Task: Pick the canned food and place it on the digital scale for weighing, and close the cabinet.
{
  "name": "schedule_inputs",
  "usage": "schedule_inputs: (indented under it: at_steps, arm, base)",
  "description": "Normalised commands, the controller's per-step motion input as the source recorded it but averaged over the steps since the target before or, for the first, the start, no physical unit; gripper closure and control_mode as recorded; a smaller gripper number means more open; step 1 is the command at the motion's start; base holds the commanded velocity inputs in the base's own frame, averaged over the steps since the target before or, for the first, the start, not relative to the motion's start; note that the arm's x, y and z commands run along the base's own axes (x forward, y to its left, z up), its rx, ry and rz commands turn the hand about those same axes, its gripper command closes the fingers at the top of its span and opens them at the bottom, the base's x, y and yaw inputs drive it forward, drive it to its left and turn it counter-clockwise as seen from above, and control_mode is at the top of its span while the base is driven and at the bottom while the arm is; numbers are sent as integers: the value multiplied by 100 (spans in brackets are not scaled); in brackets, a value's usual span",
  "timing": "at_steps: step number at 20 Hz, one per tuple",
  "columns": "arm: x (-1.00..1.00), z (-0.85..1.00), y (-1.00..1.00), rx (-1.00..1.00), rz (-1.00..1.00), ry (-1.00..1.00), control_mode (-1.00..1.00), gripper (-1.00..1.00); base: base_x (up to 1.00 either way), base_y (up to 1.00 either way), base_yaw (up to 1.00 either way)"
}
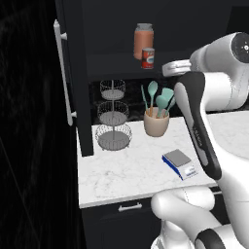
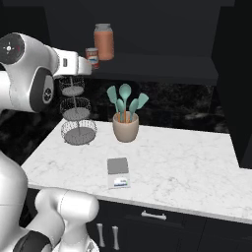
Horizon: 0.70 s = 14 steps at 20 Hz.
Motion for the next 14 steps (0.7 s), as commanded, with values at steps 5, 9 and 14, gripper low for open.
schedule_inputs:
  at_steps: [5, 9, 14]
  arm:
    - [4, 23, 0, 0, 2, 0, -100, -100]
    - [13, 6, 1, 0, 0, -4, -100, -100]
    - [36, 4, 7, 0, 0, 3, -100, -100]
  base:
    - [0, 0, 0]
    - [0, 0, 0]
    - [0, 0, 0]
